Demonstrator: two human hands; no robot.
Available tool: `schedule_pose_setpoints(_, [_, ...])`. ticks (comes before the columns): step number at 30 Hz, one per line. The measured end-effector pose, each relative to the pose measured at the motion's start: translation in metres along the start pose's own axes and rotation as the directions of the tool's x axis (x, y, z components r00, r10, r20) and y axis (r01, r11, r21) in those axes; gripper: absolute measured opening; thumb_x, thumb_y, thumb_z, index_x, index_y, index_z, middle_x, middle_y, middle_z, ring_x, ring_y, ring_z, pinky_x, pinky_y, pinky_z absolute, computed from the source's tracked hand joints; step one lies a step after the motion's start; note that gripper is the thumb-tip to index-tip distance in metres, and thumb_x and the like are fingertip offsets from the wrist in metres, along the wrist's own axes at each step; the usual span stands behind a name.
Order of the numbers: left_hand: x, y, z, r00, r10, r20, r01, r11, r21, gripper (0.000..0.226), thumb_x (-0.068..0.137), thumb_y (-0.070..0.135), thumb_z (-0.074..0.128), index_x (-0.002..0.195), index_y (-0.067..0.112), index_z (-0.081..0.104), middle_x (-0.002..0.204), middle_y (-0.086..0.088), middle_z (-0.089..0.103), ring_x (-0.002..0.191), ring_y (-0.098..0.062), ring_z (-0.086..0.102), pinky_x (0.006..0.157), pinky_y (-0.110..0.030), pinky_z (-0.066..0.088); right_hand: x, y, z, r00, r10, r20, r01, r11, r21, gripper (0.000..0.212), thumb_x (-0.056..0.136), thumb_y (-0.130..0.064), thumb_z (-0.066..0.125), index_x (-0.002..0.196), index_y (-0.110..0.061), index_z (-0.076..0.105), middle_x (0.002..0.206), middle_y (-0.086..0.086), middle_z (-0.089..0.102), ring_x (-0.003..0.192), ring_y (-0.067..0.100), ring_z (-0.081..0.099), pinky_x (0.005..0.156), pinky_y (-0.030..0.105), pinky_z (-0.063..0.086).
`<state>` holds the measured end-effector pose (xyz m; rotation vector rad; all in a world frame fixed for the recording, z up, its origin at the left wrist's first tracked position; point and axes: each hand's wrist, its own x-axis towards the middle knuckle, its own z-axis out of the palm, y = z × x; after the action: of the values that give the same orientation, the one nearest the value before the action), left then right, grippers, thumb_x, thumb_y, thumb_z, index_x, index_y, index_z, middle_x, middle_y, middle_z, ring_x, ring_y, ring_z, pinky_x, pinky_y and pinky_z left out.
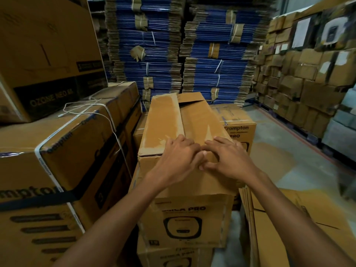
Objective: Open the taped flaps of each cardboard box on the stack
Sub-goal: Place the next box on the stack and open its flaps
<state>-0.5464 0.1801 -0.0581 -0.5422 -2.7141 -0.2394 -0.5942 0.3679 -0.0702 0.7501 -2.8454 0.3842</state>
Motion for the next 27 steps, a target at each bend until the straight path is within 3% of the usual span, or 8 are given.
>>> schedule_pose_setpoints(3, [0.025, -0.011, -0.006, 0.986, -0.019, 0.166, 0.022, 1.0, -0.017, 0.045, 0.106, 0.053, 0.027, 0.113, 0.026, 0.062, 0.106, 0.005, 0.06, 0.106, -0.013, 0.049, 0.105, -0.049, 0.031, -0.004, -0.002, 0.0, 1.0, -0.001, -0.014, 0.0, 1.0, -0.025, 0.075, 0.086, -0.073, 0.058, 0.151, -0.041, 0.04, 0.163, -0.012, 0.033, 0.153, 0.014, 0.02, 0.121, 0.053, 0.017])
schedule_pose_setpoints(6, [0.045, -0.023, -0.02, 0.938, -0.121, 0.324, 0.054, 0.976, 0.21, 0.068, 0.102, 0.063, 0.014, 0.092, 0.024, 0.069, 0.095, 0.001, 0.066, 0.106, -0.017, 0.06, 0.118, -0.062, 0.008, -0.003, 0.002, 0.002, 1.0, -0.019, -0.001, 0.019, 1.0, -0.023, 0.071, 0.084, -0.079, 0.05, 0.146, -0.045, 0.047, 0.16, -0.016, 0.037, 0.152, 0.013, 0.021, 0.12, 0.054, 0.018])
schedule_pose_setpoints(11, [0.057, -0.02, -0.069, 0.989, -0.145, -0.027, 0.144, 0.9, 0.412, 0.043, 0.105, 0.049, 0.039, 0.097, 0.024, 0.074, 0.103, 0.002, 0.07, 0.123, -0.02, 0.056, 0.119, -0.063, 0.004, -0.003, 0.008, 0.003, 0.999, -0.03, -0.023, 0.03, 0.999, -0.031, 0.066, 0.083, -0.082, 0.045, 0.139, -0.048, 0.054, 0.156, -0.017, 0.043, 0.151, 0.012, 0.024, 0.118, 0.052, 0.02])
schedule_pose_setpoints(16, [0.017, -0.07, -0.111, 0.89, -0.403, -0.213, 0.451, 0.714, 0.536, 0.013, 0.096, 0.028, 0.059, 0.087, 0.023, 0.067, 0.092, 0.0, 0.064, 0.129, -0.028, 0.053, 0.12, -0.066, 0.004, -0.001, 0.009, 0.0, 0.999, 0.019, -0.036, -0.019, 1.0, -0.012, 0.058, 0.088, -0.068, 0.057, 0.142, -0.046, 0.054, 0.158, -0.001, 0.043, 0.149, 0.013, 0.026, 0.117, 0.043, 0.016])
schedule_pose_setpoints(18, [0.002, -0.088, -0.11, 0.834, -0.539, -0.116, 0.5, 0.651, 0.57, 0.009, 0.095, 0.024, 0.062, 0.102, 0.022, 0.067, 0.095, 0.0, 0.061, 0.121, -0.027, 0.058, 0.119, -0.068, 0.004, 0.002, 0.015, -0.002, 1.0, 0.025, 0.003, -0.025, 0.999, -0.03, 0.059, 0.088, -0.067, 0.057, 0.144, -0.047, 0.051, 0.161, 0.0, 0.039, 0.149, 0.014, 0.026, 0.118, 0.043, 0.017])
schedule_pose_setpoints(21, [-0.013, -0.109, -0.09, 0.779, -0.605, 0.164, 0.474, 0.739, 0.478, 0.047, 0.096, 0.029, 0.064, 0.141, 0.035, 0.053, 0.139, -0.002, 0.054, 0.134, -0.027, 0.048, 0.117, -0.068, 0.02, 0.005, 0.031, -0.015, 0.996, 0.008, 0.091, -0.002, 0.998, -0.068, 0.061, 0.089, -0.063, 0.059, 0.146, -0.046, 0.047, 0.163, 0.0, 0.033, 0.15, 0.016, 0.026, 0.12, 0.044, 0.017])
schedule_pose_setpoints(23, [-0.019, -0.117, -0.074, 0.793, -0.509, 0.334, 0.394, 0.847, 0.356, 0.073, 0.094, 0.027, 0.068, 0.153, 0.049, 0.03, 0.166, 0.002, 0.023, 0.151, -0.028, 0.025, 0.114, -0.066, 0.027, 0.006, 0.044, -0.028, 0.988, -0.016, 0.157, 0.035, 0.992, -0.121, 0.058, 0.091, -0.055, 0.062, 0.146, -0.045, 0.047, 0.162, -0.002, 0.034, 0.15, 0.015, 0.026, 0.122, 0.046, 0.012])
schedule_pose_setpoints(27, [-0.012, -0.11, -0.047, 0.871, -0.208, 0.445, 0.139, 0.974, 0.181, 0.094, 0.091, 0.038, 0.071, 0.156, 0.055, 0.007, 0.169, 0.012, -0.009, 0.156, -0.023, -0.008, 0.119, -0.065, 0.011, 0.012, 0.069, -0.059, 0.971, 0.049, 0.235, 0.021, 0.958, -0.287, 0.051, 0.093, -0.027, 0.067, 0.139, -0.046, 0.054, 0.151, -0.015, 0.049, 0.145, 0.01, 0.035, 0.12, 0.054, 0.019])
